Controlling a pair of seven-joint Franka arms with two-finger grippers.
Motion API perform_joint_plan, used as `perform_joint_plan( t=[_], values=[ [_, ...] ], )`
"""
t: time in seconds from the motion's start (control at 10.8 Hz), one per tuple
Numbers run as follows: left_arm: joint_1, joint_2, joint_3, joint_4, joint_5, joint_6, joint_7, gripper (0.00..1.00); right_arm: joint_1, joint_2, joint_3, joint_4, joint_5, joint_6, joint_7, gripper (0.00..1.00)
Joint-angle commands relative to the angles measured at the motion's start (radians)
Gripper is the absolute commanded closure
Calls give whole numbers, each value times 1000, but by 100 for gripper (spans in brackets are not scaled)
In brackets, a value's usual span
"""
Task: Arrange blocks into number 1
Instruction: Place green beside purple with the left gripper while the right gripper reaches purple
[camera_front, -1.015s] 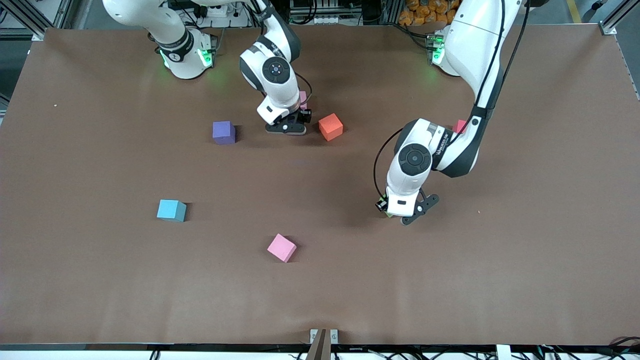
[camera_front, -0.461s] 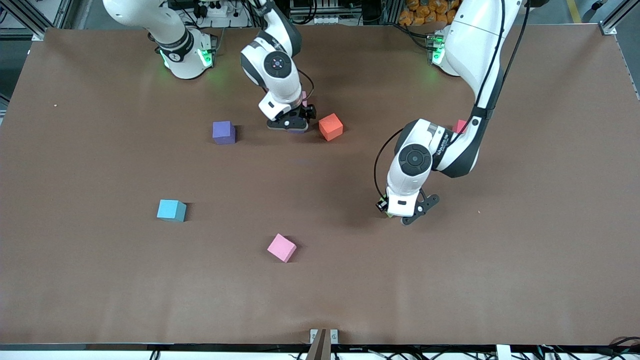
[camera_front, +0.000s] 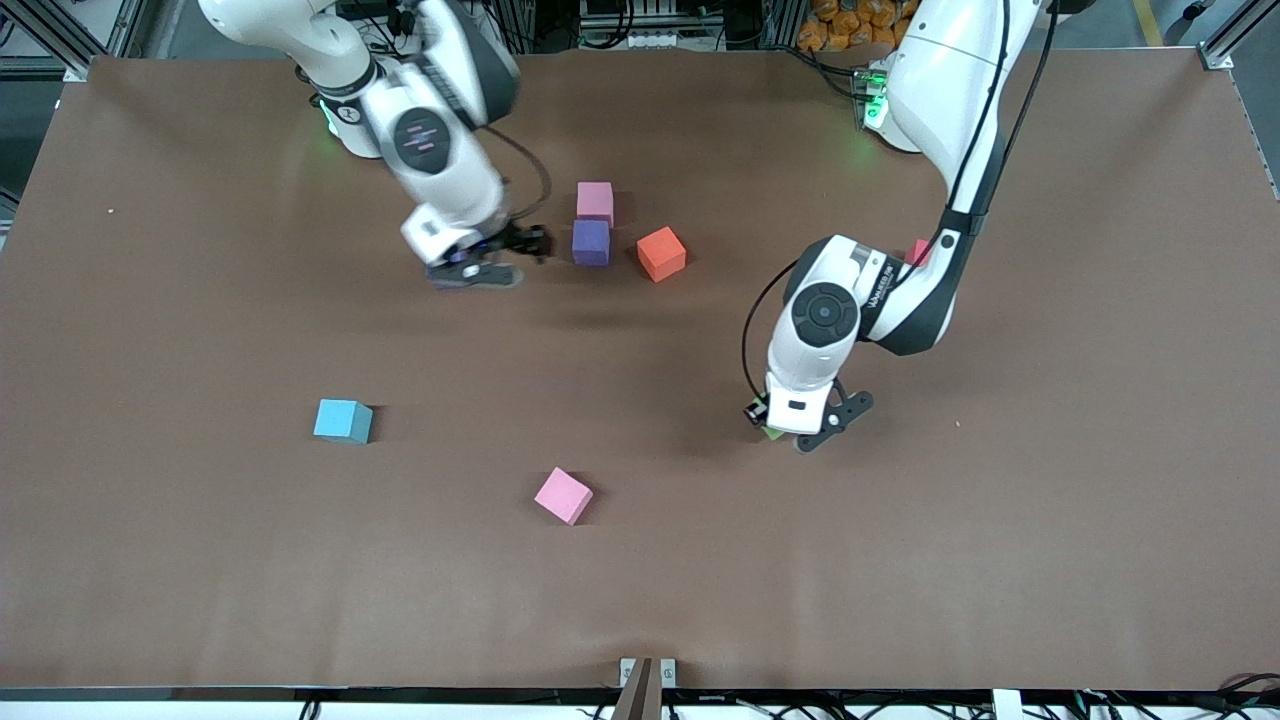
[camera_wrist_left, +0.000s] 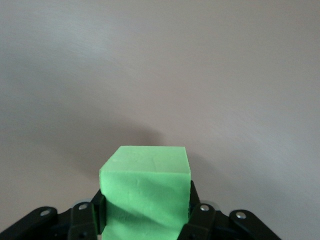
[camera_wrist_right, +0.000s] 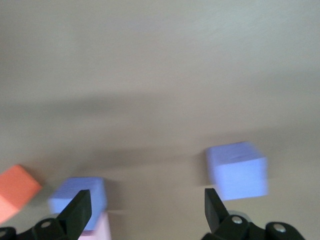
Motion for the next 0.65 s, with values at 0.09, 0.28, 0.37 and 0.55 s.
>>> perform_joint_plan(
  t=[0.09,0.28,0.37,0.55],
  values=[
    [-125,3,6,45,27,-13,90,100,-135,73,8,-26,-18,-13,-278,0],
    [-179,26,-12,79,22,-16,152,100,-135,85,9,-44,-22,-11,-350,0],
    [-204,63,-35,131,11,-55,149,100,-137,88,9,-64,-22,0,-388,0],
    [-282,153,-46,246,-19,-132,131,100,-135,96,9,-96,-20,38,-392,0]
  ],
)
